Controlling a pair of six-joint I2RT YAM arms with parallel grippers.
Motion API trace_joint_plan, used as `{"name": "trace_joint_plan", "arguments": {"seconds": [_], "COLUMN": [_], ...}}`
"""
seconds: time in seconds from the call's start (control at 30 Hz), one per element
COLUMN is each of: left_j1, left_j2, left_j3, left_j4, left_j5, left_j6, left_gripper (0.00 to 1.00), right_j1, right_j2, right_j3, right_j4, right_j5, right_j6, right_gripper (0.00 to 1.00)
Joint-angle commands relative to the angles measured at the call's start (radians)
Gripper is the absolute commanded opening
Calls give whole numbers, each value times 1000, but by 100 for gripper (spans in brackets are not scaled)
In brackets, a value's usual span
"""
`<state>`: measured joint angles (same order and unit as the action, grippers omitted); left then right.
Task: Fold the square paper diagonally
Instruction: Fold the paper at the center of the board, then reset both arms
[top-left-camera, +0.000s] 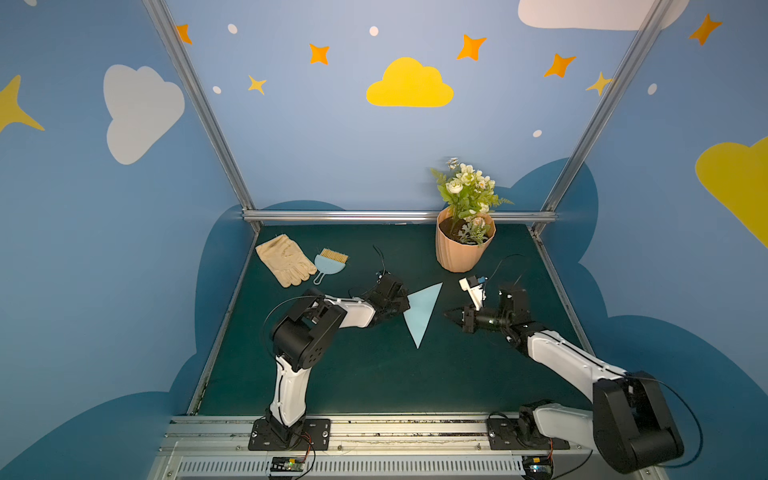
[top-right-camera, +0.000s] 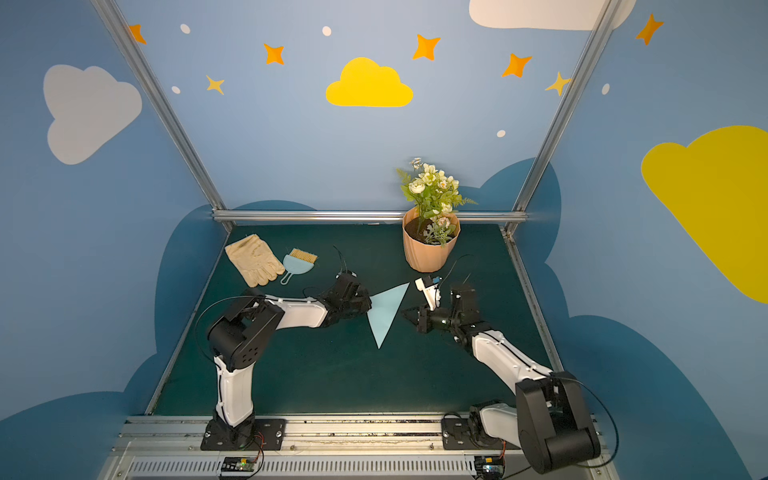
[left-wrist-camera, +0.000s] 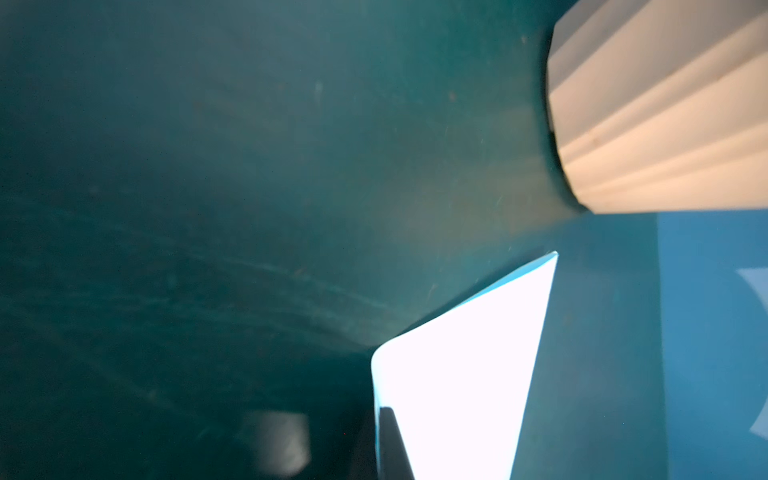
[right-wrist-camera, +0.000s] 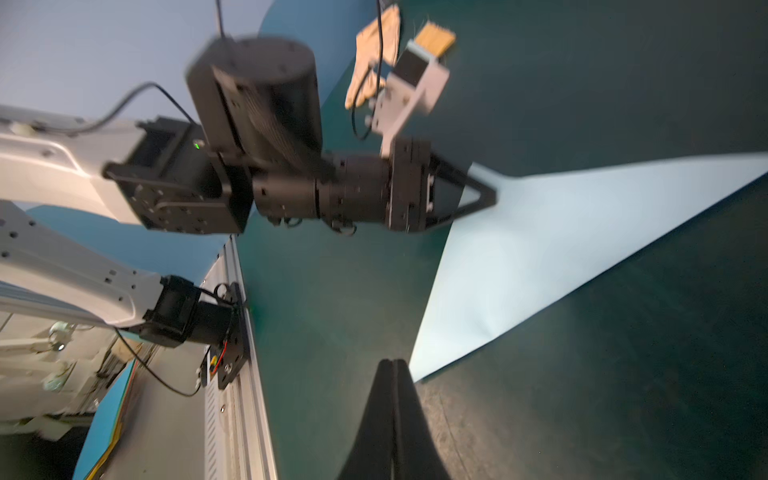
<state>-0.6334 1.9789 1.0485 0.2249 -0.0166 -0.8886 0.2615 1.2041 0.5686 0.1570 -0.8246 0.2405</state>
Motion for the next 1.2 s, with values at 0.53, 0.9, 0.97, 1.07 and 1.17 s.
{"name": "trace_joint_plan", "arguments": {"seconds": [0.53,0.9,0.97,1.07,1.17], "left_j1": [66,166,199,241,278], "left_j2": [-215,-604,-697,-851,-1011], "left_j3": [-81,-236,-263,-306,-364], "left_j4": [-226,-236,-276,-355,-393], "left_j5": [-64,-10,-23,-100,-211], "left_j6": [164,180,182,197,241], "left_gripper": [56,81,82,86,91], "right_j1": [-296,-418,-421,-423,-423], "right_j2": [-269,-453,-474,-492,-500], "right_j3": [99,87,77,63,12], "right_j4": [-221,-223,-225,-252,-243], "right_j5": [102,303,370,432,522], "right_j6": [86,174,172,142,133], "right_gripper": [45,98,98,98,98]}}
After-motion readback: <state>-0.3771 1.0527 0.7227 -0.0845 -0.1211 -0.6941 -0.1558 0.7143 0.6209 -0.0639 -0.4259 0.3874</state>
